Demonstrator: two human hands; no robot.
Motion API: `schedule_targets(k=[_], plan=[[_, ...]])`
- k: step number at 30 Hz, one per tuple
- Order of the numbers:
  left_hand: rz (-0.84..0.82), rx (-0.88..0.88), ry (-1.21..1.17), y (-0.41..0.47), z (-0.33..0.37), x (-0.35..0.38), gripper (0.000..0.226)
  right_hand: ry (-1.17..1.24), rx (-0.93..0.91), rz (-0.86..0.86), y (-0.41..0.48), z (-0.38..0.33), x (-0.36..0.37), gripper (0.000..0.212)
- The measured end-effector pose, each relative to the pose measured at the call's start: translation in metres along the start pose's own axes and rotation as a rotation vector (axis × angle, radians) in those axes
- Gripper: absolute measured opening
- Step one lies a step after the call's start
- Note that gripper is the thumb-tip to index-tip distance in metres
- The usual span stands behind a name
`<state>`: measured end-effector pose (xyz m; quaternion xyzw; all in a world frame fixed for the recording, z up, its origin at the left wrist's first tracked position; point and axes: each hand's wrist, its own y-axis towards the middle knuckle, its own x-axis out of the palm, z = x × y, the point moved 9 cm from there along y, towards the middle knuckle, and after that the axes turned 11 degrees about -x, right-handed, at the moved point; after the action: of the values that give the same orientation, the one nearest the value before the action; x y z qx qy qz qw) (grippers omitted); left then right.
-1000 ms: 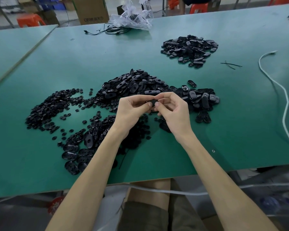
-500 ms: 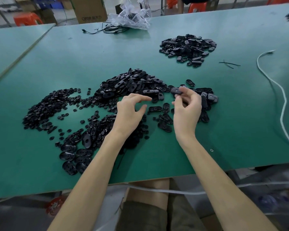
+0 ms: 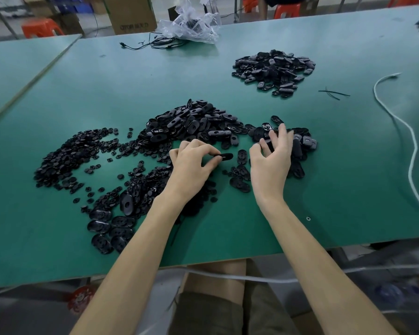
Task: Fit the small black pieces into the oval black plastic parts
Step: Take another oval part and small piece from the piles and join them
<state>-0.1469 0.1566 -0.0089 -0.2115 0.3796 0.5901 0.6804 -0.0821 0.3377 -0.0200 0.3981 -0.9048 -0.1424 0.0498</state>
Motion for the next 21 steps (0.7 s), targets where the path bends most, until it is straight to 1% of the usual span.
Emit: schedule_targets(k=[1,4,7,12,15,18,21], plan=[[0.002,-0.002,-0.017,0.000,0.001,-0.001,0.002,-0.005,-0.008,-0.018,0.000,-0.001,0.002,0.074],[0.009,-0.019,-0.083,0.000,0.000,-0.004,0.005,0.011,-0.021,-0.028,0.000,-0.002,0.004,0.078],[-0.020,-0.049,-0.176,-0.001,-0.002,-0.004,0.008,0.027,-0.028,-0.009,0.001,-0.002,0.002,0.078],[-0.035,-0.042,-0.198,-0.001,-0.001,-0.005,0.015,-0.051,-0.140,-0.052,-0.001,-0.014,0.005,0.075],[-0.013,-0.012,-0.233,0.000,0.001,-0.006,0.018,-0.051,-0.180,-0.080,-0.002,-0.018,0.007,0.059],[0.011,-0.003,-0.283,0.001,0.001,-0.010,0.020,-0.111,-0.164,-0.175,-0.004,-0.016,0.015,0.036],[0.020,-0.008,-0.310,0.002,0.001,-0.011,0.020,-0.143,-0.219,-0.250,-0.006,-0.019,0.024,0.024]])
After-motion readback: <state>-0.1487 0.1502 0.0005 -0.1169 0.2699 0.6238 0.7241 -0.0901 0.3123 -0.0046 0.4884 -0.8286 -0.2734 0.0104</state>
